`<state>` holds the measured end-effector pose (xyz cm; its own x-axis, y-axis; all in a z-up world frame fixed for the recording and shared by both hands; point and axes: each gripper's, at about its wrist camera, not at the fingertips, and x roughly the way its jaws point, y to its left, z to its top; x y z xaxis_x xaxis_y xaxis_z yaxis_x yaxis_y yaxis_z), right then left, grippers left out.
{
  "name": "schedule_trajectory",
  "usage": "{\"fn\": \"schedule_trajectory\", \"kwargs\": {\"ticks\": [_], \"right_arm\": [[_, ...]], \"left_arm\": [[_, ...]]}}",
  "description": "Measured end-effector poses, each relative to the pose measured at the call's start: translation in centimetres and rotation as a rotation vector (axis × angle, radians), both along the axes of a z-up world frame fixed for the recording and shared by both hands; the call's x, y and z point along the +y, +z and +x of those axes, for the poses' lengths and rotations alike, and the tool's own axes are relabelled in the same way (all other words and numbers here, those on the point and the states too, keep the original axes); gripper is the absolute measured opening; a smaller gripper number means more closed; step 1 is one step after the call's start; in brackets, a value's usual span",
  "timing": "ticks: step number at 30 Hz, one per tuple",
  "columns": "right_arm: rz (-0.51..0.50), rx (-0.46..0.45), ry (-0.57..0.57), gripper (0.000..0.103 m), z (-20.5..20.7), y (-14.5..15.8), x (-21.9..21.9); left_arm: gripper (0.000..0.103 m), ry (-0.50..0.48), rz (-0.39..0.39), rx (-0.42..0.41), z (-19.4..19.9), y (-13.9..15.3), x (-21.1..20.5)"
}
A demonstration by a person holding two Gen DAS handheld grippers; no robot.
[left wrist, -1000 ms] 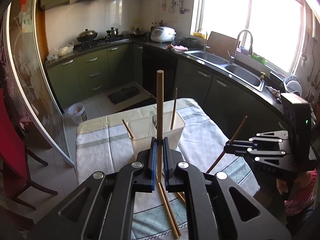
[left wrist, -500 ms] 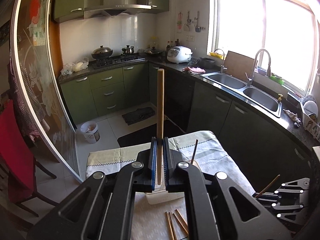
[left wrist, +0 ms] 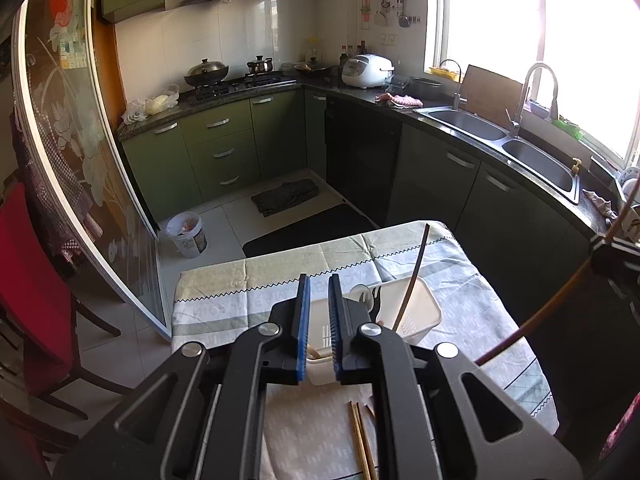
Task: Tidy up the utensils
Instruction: 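Drop the chopsticks into the white holder, opening left then right gripper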
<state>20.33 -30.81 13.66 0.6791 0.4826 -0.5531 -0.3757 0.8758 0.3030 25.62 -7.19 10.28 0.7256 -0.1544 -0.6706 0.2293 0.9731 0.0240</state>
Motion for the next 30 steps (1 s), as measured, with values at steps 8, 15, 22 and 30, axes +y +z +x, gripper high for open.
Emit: {"fn": "schedule_trajectory", "kwargs": {"ticks": [8, 15, 22, 30], "right_arm": [[-0.025, 0.006, -0.073, 0.007, 5.3, -0.5, 2.2], [-0.099, 0.099, -0.07, 0.007, 8.5, -5.6, 4.6], [-0.115, 0.107, -0.061, 0.018, 8.4, -6.6, 4.5], [-0.057, 0.088, -0.024, 0.021, 3.4, -6.0, 1.7]], "left_arm": [[0.018, -0.007, -0.009, -0.002, -2.5, 0.1, 1.6], [0.018, -0.019, -0.033, 0.069, -3.3, -1.5, 3.0], [0.026, -0.023, -0.026, 0.102, -4.2, -3.1, 3.3], [0.036, -0.056, -0.032, 0.319, -4.8, -10.4, 2.0]]}}
